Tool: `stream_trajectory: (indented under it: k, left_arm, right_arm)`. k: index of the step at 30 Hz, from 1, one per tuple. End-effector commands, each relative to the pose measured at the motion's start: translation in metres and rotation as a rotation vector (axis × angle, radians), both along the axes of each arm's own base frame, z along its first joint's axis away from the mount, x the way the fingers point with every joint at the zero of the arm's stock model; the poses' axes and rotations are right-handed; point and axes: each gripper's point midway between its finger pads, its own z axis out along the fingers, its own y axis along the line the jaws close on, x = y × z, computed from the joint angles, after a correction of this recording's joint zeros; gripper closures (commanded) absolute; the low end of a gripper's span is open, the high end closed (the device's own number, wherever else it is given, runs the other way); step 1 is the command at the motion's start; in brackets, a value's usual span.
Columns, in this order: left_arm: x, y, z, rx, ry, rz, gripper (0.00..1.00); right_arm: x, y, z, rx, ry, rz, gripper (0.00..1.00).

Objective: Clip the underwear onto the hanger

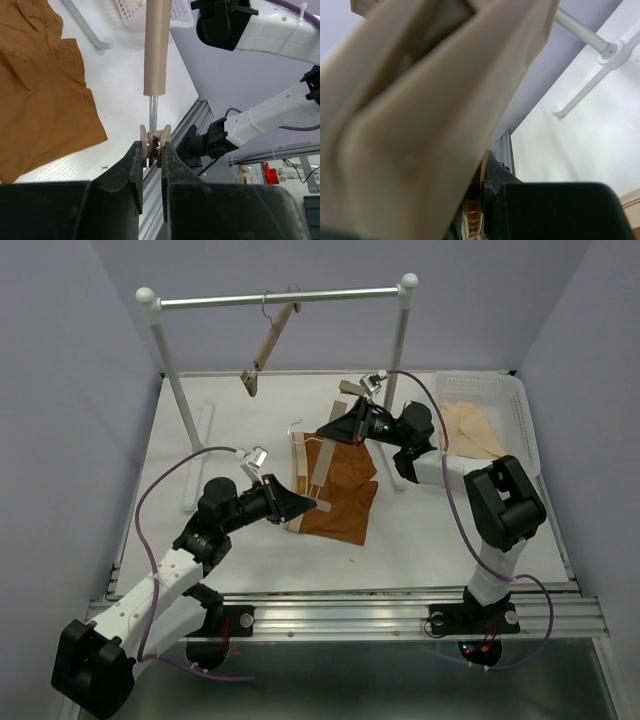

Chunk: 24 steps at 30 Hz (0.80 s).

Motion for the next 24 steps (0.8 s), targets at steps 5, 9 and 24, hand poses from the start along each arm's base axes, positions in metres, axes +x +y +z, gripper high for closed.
stream_trajectory:
  k: [5,9,24]
  left_arm:
    - [0.011,0.005,0.041,-0.079,-0.164,0.062,1.0]
    - [0.023,0.007,0.026,-0.045,-0.107,0.116,1.0]
    - [0.081,0.062,-0.006,0.043,-0.015,0.472,1.0]
  right_arm:
    - [0.005,0.003,0.012,-0.012,-0.151,-0.013,0.51]
    - [0.011,0.003,0.01,-0.069,-0.165,-0.045,0.12]
    - [0.009,-0.029,-0.105,-0.47,-0.024,-0.191,0.0]
